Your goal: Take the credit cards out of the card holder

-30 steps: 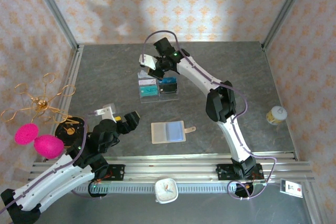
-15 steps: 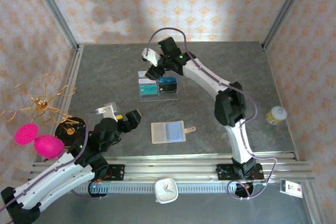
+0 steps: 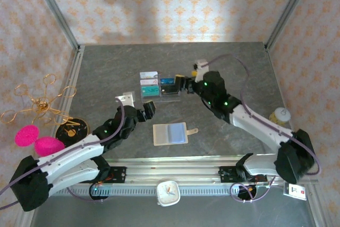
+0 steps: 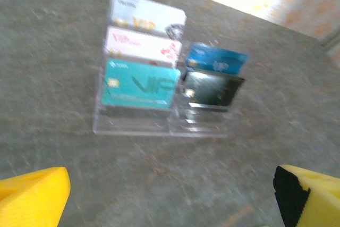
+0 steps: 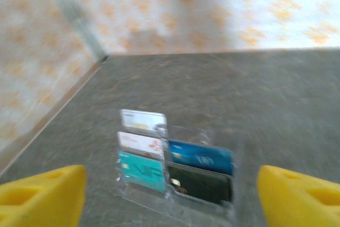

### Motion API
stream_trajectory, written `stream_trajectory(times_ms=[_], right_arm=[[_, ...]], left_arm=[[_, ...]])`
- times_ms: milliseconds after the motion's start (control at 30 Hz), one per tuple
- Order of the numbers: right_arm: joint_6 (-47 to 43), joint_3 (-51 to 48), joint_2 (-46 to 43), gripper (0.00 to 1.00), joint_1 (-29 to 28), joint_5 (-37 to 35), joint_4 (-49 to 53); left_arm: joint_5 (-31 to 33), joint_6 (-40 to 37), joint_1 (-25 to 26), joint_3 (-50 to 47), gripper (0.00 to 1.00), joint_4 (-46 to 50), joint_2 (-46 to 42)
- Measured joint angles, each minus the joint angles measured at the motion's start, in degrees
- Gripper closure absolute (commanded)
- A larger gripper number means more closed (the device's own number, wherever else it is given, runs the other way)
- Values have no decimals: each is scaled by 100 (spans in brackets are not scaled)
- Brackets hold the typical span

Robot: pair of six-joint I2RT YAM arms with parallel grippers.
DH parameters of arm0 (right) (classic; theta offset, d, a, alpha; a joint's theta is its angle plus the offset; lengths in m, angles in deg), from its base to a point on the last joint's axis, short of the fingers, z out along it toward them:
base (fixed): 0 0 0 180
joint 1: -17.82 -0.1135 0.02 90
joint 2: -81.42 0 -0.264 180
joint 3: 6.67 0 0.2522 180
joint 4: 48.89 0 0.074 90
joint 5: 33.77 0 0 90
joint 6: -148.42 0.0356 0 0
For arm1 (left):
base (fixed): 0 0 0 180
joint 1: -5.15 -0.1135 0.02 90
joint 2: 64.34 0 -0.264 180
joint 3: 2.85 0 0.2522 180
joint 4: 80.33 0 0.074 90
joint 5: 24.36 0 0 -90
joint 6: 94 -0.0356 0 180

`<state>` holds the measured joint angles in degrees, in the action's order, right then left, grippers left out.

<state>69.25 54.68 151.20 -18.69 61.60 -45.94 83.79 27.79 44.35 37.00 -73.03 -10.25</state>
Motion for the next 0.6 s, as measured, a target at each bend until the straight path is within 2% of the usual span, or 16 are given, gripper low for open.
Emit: stream_trajectory(times_ms=[200,300,433,600], right_arm=[[916,-1056,-1443,0,24,-1506,264],[1097,-1209,-2033,0,26,-2140,321],[1126,-1222,-2354,0,26,-2660,352],[1123,-1224,-2210,0,24,-2918,431]], left_arm=[[391,-494,-1202,4,1,-619,706],[511,-767,-1510,2,1,-807,968],[688,-1165,-1757,-55,1,-1187,1150],[828,-1652,-2297,-216,1,-1897,1209]])
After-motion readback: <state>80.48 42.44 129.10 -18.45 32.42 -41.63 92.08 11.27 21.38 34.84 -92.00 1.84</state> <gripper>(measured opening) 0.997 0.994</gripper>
